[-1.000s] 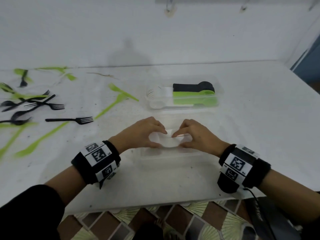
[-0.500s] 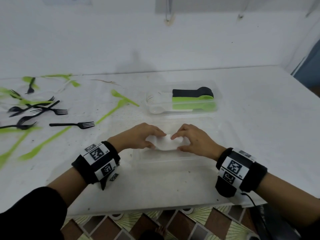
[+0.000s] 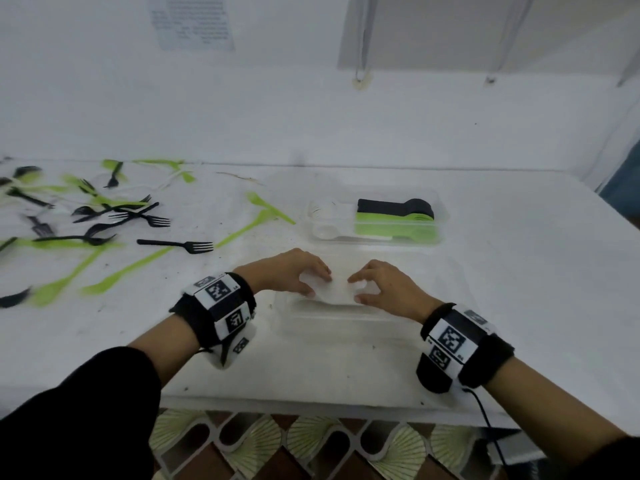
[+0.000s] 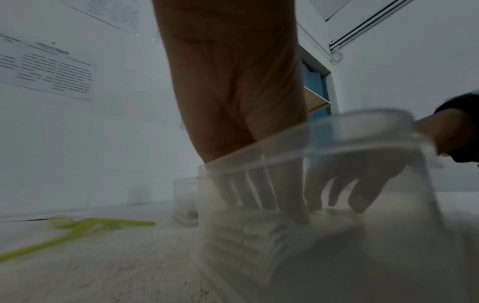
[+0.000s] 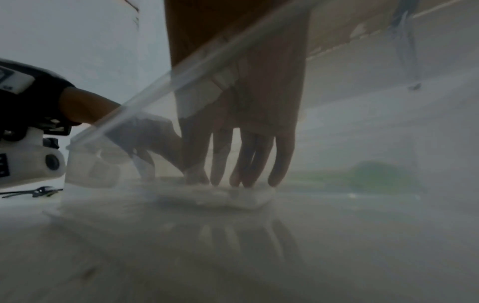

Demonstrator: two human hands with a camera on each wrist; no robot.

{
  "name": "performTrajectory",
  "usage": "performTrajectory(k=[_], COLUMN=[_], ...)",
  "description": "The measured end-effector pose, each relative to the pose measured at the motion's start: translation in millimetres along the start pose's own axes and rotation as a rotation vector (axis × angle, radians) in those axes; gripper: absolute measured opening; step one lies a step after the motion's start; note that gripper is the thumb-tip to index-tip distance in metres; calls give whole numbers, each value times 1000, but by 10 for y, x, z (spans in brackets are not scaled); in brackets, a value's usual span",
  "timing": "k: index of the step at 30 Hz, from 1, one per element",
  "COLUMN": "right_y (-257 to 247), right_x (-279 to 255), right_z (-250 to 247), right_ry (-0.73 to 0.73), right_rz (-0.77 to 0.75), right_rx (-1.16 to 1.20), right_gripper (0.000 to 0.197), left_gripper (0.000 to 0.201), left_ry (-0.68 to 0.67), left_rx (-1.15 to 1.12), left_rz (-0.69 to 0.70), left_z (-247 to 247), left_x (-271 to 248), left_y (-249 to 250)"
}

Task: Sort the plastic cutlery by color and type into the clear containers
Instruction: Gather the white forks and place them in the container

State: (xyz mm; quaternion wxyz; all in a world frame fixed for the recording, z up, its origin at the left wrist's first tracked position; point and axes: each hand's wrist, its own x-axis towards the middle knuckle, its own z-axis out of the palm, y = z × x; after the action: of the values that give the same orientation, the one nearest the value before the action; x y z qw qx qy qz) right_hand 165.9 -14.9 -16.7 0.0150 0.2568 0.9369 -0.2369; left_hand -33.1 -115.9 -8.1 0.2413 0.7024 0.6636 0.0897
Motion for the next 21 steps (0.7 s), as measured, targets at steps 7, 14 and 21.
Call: performTrajectory(k=[7, 14, 21], right_y=[-473, -1477, -2659], right_x=[62, 511, 1052], right_z=[25, 306, 693], right_ry=[303, 302, 268], right_rz=[-139, -330, -480], right_rx=[258, 392, 424], right_gripper=[26, 25, 26], left_gripper=[20, 18, 19], left_ry=[564, 764, 916], left_rx=[-233, -317, -312], left_rz=[-12, -284, -492], left_z=[32, -160, -351], left_x=[-494, -1475, -2605], left_y=[55, -339, -1005])
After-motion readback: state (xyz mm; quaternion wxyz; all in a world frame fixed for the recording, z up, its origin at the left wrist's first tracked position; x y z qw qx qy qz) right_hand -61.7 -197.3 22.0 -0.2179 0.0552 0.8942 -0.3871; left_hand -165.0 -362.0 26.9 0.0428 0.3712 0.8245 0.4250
